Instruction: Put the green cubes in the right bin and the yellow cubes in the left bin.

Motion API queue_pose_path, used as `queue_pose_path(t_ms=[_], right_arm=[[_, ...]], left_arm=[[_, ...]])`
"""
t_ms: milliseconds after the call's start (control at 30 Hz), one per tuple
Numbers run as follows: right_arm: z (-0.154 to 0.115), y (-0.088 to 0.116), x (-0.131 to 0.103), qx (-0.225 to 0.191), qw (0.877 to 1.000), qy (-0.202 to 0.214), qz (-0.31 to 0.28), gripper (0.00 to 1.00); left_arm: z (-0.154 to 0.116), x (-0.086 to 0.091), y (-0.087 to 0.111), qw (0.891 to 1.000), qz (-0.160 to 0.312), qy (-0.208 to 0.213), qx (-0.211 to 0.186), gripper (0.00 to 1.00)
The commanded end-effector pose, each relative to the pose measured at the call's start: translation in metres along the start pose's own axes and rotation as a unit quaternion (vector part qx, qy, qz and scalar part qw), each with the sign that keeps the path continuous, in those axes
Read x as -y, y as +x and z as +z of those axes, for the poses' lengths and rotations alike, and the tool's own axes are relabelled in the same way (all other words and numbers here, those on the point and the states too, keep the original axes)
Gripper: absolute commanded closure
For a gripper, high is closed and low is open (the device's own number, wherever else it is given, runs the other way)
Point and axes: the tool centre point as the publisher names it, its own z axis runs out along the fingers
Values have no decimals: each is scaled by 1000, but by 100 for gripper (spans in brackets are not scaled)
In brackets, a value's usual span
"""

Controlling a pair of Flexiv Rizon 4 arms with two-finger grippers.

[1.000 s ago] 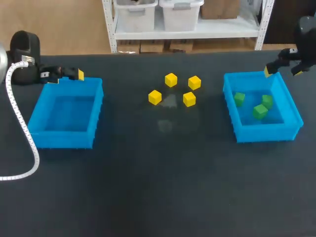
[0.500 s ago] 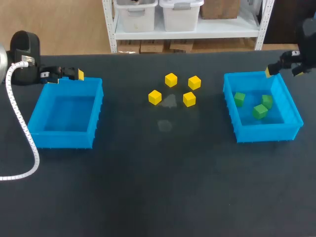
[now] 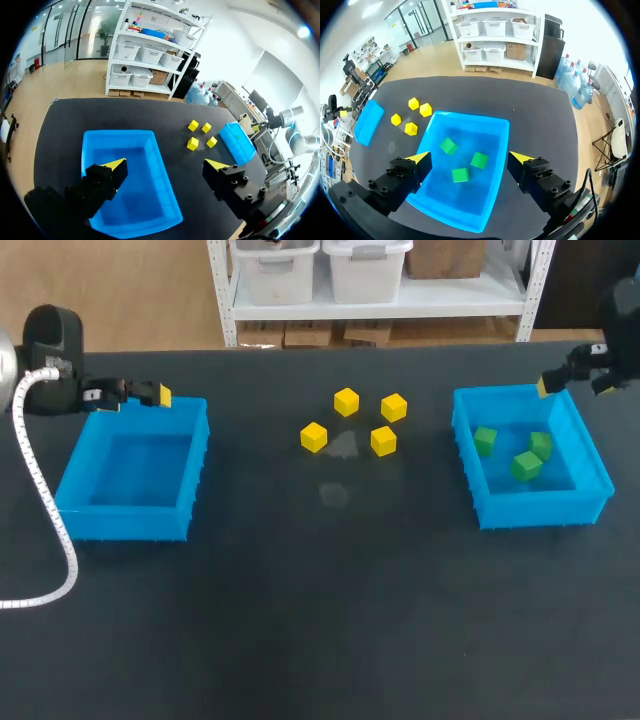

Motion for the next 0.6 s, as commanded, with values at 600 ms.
queue_pose_path(t_ms=[600], right_arm=[[-1,2,-1,2,1000,3,1,0]], left_arm=[[58,22,-19,979,134,-81,-127,0]])
